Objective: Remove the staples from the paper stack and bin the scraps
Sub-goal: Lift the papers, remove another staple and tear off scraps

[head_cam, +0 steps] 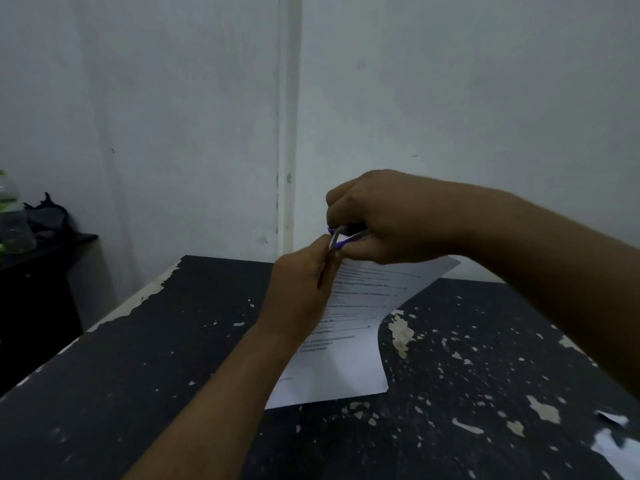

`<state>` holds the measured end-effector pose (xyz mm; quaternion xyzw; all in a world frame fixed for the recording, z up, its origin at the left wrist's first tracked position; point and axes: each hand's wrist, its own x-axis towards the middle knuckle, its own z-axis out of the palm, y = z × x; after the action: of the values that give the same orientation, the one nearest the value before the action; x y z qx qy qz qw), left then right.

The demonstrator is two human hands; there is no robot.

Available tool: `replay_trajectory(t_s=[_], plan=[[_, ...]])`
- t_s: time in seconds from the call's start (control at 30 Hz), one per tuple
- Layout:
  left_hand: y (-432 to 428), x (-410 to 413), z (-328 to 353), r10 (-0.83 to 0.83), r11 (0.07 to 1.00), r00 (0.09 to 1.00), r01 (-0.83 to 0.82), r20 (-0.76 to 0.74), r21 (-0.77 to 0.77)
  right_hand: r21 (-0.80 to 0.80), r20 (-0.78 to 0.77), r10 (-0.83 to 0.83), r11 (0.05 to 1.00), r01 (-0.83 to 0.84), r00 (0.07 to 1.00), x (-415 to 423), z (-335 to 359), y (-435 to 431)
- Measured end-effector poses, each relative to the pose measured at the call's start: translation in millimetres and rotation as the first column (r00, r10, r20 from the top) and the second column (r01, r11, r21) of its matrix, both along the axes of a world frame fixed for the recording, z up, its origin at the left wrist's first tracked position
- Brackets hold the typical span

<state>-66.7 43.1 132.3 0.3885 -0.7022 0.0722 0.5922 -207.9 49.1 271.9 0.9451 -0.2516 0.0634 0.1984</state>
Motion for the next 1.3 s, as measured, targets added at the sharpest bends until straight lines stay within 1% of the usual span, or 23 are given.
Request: replay_trajectory(t_s=[0.1,0.2,0.33,0.4,0.5,0.63,0.73,0.8,0.87,0.97,1.07,1.13,1.2,1.27,1.3], plan=[[-2,0,-2,0.010,1.000,1.000,-0.010,0.023,-0.014,-0.025,0.023,0.025,0.999,-0.024,0.999,-1,-4,1],[-2,1,-5,0.009,1.000,1.000,-0.009,0.011,-0.004,-0.025,0.006,0.033,0.999,-0.033,0.999,-4,-6,-1],[-5,3,-4,0.003,1.000,1.000,-0.002,-0.030,0.023,-0.119,0.034,0.005,0.993,-0.001,0.999,-8,-8,-5],[-6,3,-2,-0.014,0.999,0.999,0.016,-0.041,0.047,-0.142,0.065,-0.012,0.990,0.021,0.998,-12,-7,-7],[-9,5,-4,0.007,0.999,0.999,-0.005,-0.040,0.046,-0.120,0.126,-0.059,0.990,0.074,0.990,-21,-6,-10],[-12,6,-4,-0.002,0.996,0.994,0.011,-0.109,0.088,-0.133,0.198,-0.102,0.983,0.130,0.975,-31,-15,-16],[-11,6,-2,-0.012,0.994,0.988,0.028,-0.156,0.102,-0.135,0.303,-0.115,0.977,0.162,0.946,-39,-25,-21],[-13,7,0,0.002,0.994,0.982,0.019,-0.186,0.112,-0.098,0.401,-0.127,0.979,0.180,0.907,-46,-34,-25],[-14,7,2,0.019,0.995,0.976,0.002,-0.215,0.097,-0.039,0.523,-0.142,0.981,0.191,0.840,-51,-46,-29],[-17,10,5,0.058,0.997,0.968,-0.043,-0.245,0.068,0.036,0.676,-0.186,0.975,0.220,0.713,-61,-65,-37],[-19,15,2,0.099,0.993,0.962,-0.081,-0.255,0.081,0.153,0.774,-0.270,0.958,0.244,0.573,-71,-88,-45],[-19,17,0,0.131,0.990,0.961,-0.116,-0.243,0.076,0.281,0.813,-0.344,0.939,0.201,0.470,-79,-106,-51],[-19,17,-1,0.137,0.990,0.962,-0.123,-0.237,0.076,0.394,0.811,-0.437,0.900,0.188,0.389,-88,-127,-57],[-19,17,-3,0.137,0.989,0.963,-0.121,-0.232,0.083,0.478,0.755,-0.545,0.838,0.264,0.363,-100,-151,-65],[-19,18,-4,0.146,0.988,0.963,-0.129,-0.225,0.089,0.528,0.702,-0.613,0.790,0.312,0.362,-106,-163,-69]])
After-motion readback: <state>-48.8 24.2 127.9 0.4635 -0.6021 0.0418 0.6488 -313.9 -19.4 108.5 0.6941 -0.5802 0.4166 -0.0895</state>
